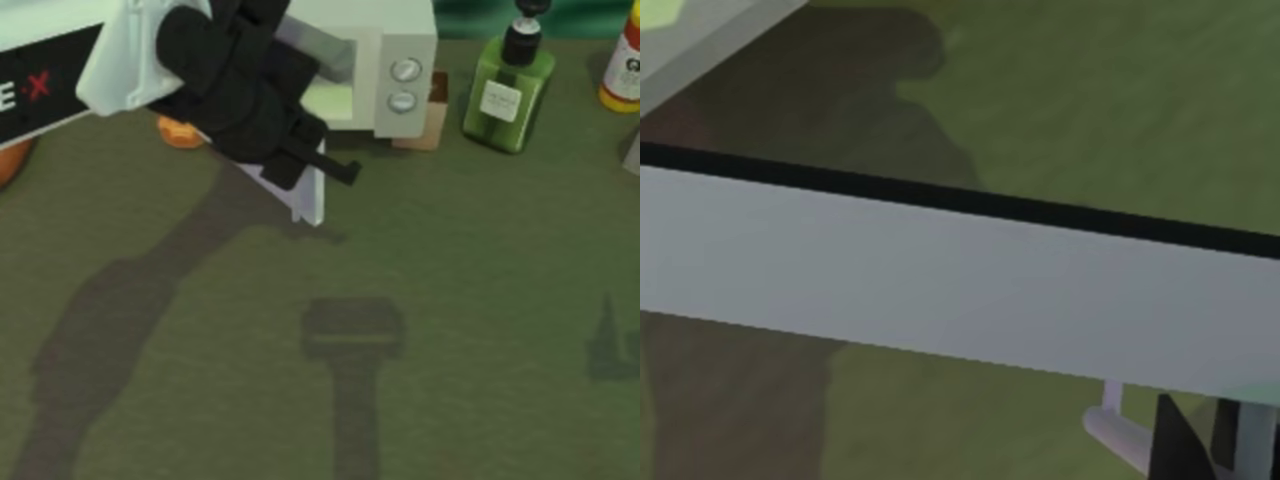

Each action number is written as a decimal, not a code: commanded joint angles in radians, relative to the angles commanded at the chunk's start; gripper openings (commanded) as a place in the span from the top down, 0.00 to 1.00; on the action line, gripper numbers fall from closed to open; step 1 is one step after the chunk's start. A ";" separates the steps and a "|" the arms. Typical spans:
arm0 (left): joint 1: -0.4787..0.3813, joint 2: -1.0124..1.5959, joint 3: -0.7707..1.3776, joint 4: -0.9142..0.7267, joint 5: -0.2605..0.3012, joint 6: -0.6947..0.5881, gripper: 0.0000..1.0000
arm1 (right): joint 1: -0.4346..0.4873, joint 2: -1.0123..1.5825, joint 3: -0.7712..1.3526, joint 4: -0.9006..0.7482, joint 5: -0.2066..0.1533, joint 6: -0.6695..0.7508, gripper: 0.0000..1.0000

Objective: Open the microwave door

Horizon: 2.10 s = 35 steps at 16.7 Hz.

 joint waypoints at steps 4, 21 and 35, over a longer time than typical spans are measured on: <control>0.031 -0.037 -0.041 0.003 0.044 0.085 1.00 | 0.000 0.000 0.000 0.000 0.000 0.000 0.00; 0.033 -0.038 -0.045 0.002 0.047 0.090 1.00 | 0.000 0.000 0.000 0.000 0.000 0.000 0.00; 0.064 -0.064 -0.072 -0.007 0.096 0.175 1.00 | 0.000 0.000 0.000 0.000 0.000 0.000 0.00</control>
